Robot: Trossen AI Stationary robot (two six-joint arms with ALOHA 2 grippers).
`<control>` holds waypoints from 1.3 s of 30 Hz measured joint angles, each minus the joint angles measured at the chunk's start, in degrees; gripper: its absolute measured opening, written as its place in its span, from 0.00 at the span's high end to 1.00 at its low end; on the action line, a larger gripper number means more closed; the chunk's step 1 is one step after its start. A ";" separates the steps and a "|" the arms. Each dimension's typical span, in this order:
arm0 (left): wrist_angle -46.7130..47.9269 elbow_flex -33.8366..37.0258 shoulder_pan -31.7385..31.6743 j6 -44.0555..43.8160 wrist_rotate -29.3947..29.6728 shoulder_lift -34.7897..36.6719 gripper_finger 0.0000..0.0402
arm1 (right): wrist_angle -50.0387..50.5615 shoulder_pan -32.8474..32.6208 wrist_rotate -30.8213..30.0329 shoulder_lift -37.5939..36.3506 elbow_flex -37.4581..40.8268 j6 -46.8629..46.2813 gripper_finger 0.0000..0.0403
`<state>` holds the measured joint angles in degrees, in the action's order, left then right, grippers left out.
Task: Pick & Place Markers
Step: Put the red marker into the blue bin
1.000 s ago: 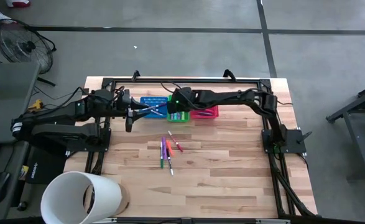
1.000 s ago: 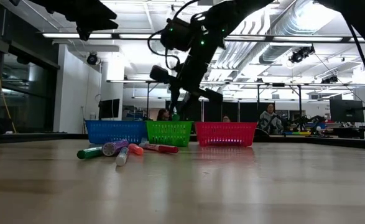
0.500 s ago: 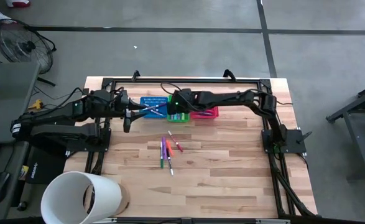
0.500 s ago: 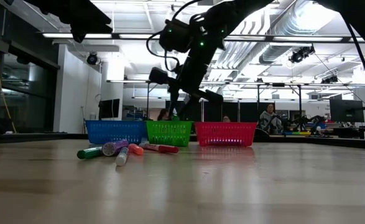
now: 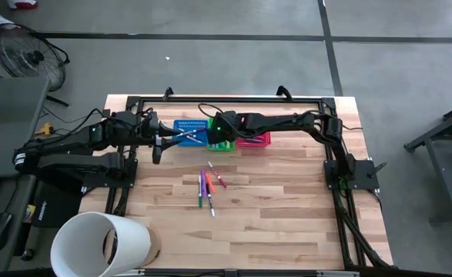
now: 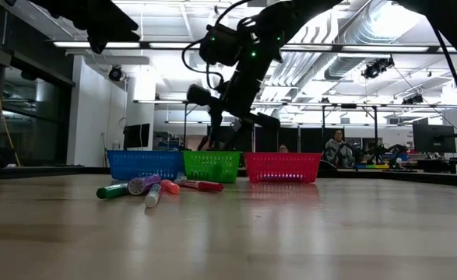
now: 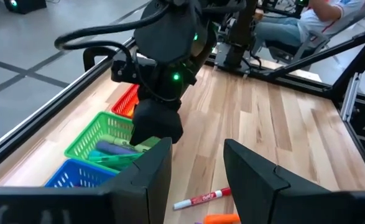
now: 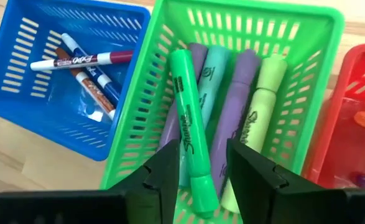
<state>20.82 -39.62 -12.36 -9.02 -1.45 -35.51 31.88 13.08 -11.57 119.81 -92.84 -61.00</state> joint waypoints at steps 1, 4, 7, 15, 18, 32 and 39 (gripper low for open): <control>0.27 0.01 0.00 -0.03 -0.04 0.20 0.64 | 0.00 0.00 0.14 0.00 0.00 0.33 0.69; 0.56 0.01 0.00 -0.23 -0.26 0.67 0.64 | -0.07 0.00 1.25 -0.25 0.00 2.03 0.68; 0.80 -0.01 0.02 -0.25 -0.63 0.98 0.64 | -0.27 -0.02 2.08 -1.00 0.00 4.02 0.68; 3.26 -0.02 0.00 -0.45 -0.33 1.71 0.64 | -0.85 -1.96 5.92 -3.55 0.00 13.73 0.68; 3.54 0.01 0.00 -0.45 -0.09 1.66 0.64 | -0.83 -3.87 10.19 -3.69 0.00 18.83 0.68; 3.37 0.01 0.02 -0.47 0.55 1.68 0.64 | 5.70 -16.80 -5.12 -3.25 0.00 25.21 0.68; 3.40 0.01 0.02 -0.71 0.64 1.66 0.64 | 5.41 -18.50 -5.13 -0.20 -0.07 20.72 0.68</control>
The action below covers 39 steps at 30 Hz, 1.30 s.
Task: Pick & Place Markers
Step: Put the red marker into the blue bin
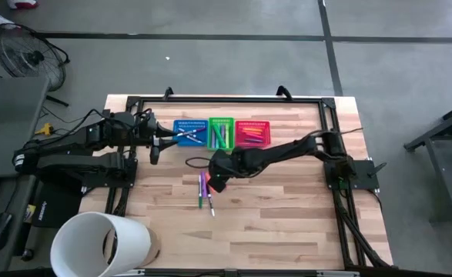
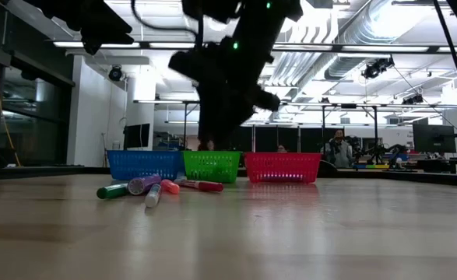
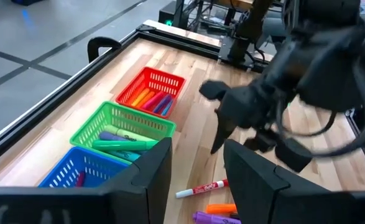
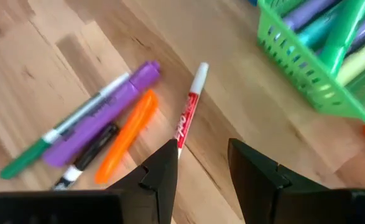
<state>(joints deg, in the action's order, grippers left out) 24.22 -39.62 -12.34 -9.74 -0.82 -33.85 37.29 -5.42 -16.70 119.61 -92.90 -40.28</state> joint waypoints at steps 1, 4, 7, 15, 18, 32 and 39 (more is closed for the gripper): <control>-0.03 0.00 -0.01 0.00 0.14 0.01 0.64 | -0.09 -0.02 0.18 0.61 0.00 -0.18 0.68; 0.01 0.00 0.00 -0.19 0.35 0.00 0.64 | -0.74 -0.31 -0.01 2.43 0.00 -0.26 0.68; 0.52 0.00 -0.01 -1.03 0.37 0.02 0.64 | -1.11 -0.80 -0.96 3.86 0.00 -1.17 0.68; 3.03 0.00 -0.01 -2.19 0.40 0.02 0.64 | -5.73 -1.68 -2.83 5.61 0.02 1.74 0.68; 2.98 0.00 0.00 -2.54 0.41 0.01 0.64 | -6.52 -1.80 -2.89 5.90 -0.02 1.55 0.68; 3.05 -0.01 0.00 -2.56 1.44 0.02 0.64 | -5.36 -2.00 -1.19 9.51 -0.20 -0.83 0.68; 3.40 0.00 0.00 -2.56 1.44 0.02 0.64 | -0.07 -2.13 4.56 9.40 -0.31 -1.06 0.73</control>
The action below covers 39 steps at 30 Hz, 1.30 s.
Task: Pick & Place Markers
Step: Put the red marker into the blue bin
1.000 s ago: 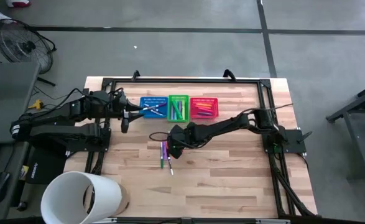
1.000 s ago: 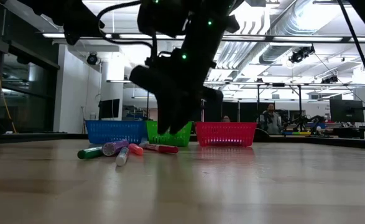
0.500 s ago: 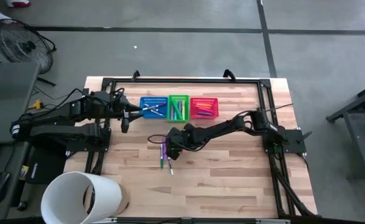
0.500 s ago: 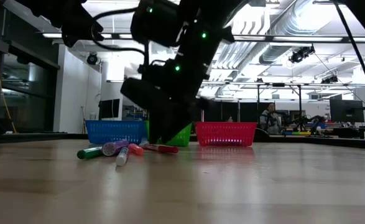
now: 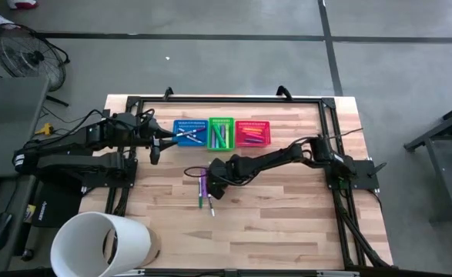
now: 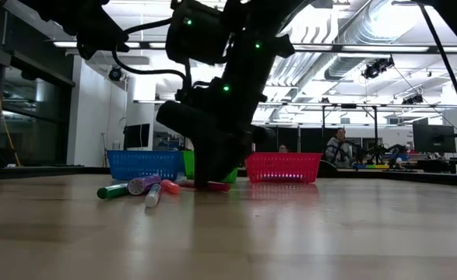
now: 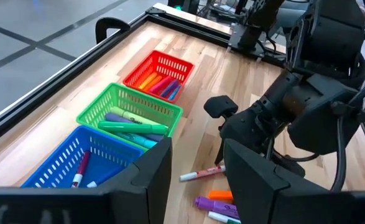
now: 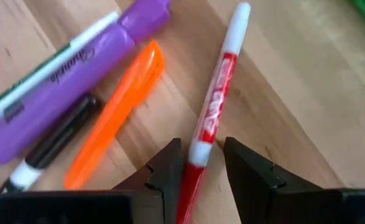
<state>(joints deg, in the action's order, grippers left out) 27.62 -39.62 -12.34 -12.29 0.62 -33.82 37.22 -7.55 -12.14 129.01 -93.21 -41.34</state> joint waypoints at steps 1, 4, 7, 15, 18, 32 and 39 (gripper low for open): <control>0.03 0.00 0.00 0.00 0.01 0.00 0.64 | 0.17 -0.08 0.52 0.00 0.00 0.00 0.74; 0.02 0.00 0.00 0.00 0.12 0.00 0.64 | 0.62 -0.25 1.00 0.00 0.02 -0.90 0.78; 0.04 0.00 0.00 0.00 0.15 0.00 0.64 | 1.17 0.00 3.26 0.03 0.10 -0.93 0.85; 1.40 0.00 0.00 0.00 0.13 0.00 0.64 | 4.01 0.51 8.44 -0.02 0.11 1.17 0.94; 1.67 0.00 -0.01 -0.17 0.13 0.00 0.64 | 4.55 0.50 9.30 -0.70 0.26 3.12 0.94; 2.54 0.00 -0.02 -0.23 0.17 0.00 0.64 | 8.46 2.31 5.41 -8.39 0.61 5.96 0.94; 2.41 0.00 0.00 -0.23 0.18 -0.02 0.64 | 7.19 3.08 1.73 -12.70 0.37 7.36 0.94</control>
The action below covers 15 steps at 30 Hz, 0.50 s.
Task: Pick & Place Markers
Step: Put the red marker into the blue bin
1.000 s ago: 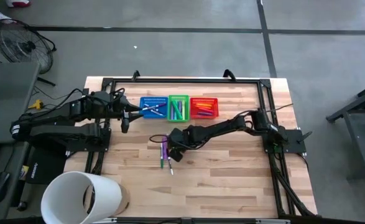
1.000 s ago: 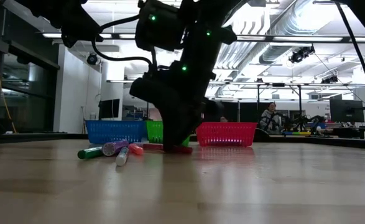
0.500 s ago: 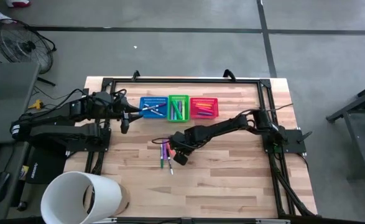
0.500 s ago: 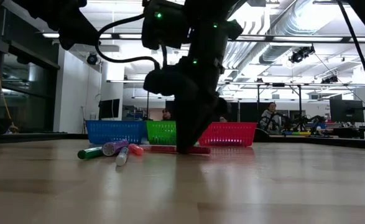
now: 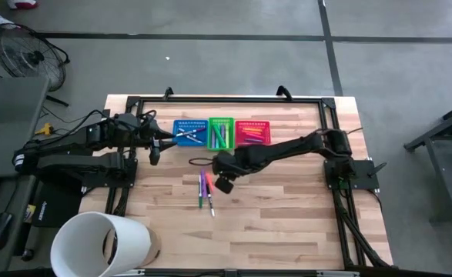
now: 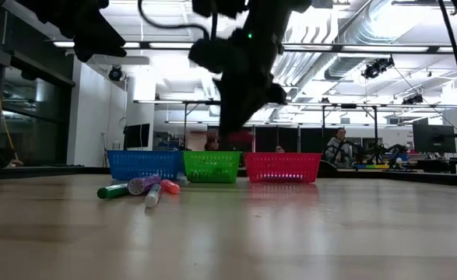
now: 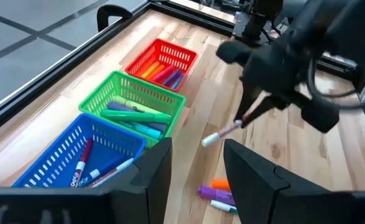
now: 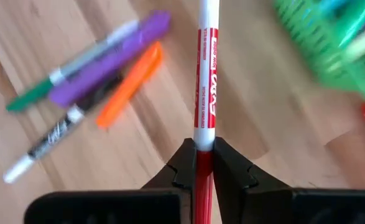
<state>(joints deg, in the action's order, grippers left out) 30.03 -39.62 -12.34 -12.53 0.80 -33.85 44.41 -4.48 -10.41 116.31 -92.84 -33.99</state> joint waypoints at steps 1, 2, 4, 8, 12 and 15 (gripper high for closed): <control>-0.22 0.00 -0.01 0.01 0.02 0.02 0.64 | -0.06 0.25 -0.63 -0.64 0.01 0.01 0.94; -0.46 0.00 0.00 0.00 0.02 0.00 0.64 | -0.21 0.47 -1.70 -1.48 0.01 0.02 0.94; -1.08 0.00 0.00 0.01 0.02 0.00 0.64 | -0.70 1.02 -3.35 -3.52 0.02 0.66 0.94; -4.56 0.00 0.00 0.01 0.04 -0.04 0.64 | -2.45 2.30 -6.59 -7.99 -0.02 2.48 0.94; -9.87 0.00 -0.01 0.04 0.04 -0.07 0.64 | -5.46 3.61 -9.15 -12.27 -0.02 5.02 0.94; -14.76 0.00 0.00 0.22 0.04 -1.04 0.64 | -8.82 4.54 -10.39 -15.01 -0.14 7.81 0.94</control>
<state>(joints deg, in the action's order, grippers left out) 15.27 -39.62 -12.34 -12.31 0.84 -34.89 35.59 0.06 -20.80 101.31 -92.99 -26.17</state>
